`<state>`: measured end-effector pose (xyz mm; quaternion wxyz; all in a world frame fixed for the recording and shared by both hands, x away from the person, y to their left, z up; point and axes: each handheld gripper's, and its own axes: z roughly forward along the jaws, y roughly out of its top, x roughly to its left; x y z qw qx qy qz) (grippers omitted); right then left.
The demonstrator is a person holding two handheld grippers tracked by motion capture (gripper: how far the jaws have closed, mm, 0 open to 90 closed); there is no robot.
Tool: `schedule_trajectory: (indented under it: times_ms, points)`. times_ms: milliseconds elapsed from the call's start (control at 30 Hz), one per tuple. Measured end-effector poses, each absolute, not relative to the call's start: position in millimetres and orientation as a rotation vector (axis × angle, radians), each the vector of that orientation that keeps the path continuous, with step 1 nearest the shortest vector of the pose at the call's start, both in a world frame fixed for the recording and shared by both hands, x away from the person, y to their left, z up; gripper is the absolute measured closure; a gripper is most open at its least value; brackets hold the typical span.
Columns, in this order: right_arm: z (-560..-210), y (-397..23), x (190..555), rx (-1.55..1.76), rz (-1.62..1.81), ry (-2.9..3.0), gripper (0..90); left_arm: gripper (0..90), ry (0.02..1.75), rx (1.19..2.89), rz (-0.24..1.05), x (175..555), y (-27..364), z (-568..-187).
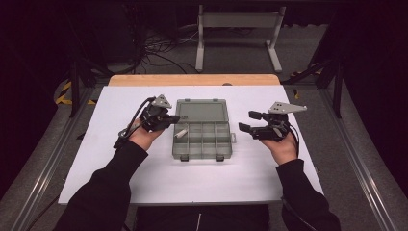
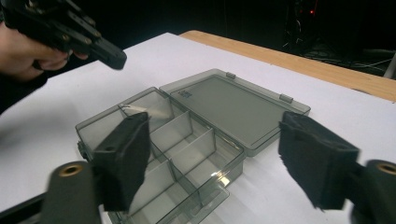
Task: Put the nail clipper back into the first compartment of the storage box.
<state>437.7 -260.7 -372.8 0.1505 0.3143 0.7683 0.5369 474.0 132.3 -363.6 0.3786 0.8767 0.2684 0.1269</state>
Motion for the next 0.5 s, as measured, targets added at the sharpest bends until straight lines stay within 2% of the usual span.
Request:
schedule_trajectory:
  times_ms: [167, 400, 500]
  points:
    - [-367.5, -254.3, 438.4, 0.857, 1.485, 2.238, 47.0, 90.0, 0.694, 2.233, 0.342, 471.5, 139.2, -354.5]
    - [-363.4, -249.4, 445.8, 0.867, 1.374, 2.272, 77.3, 89.9, 0.713, 2.226, 0.363, 472.7, 144.9, -348.4]
    - [-361.5, -247.8, 449.9, 0.871, 1.326, 2.289, 86.0, 90.0, 0.726, 2.238, 0.367, 475.2, 145.4, -348.9]
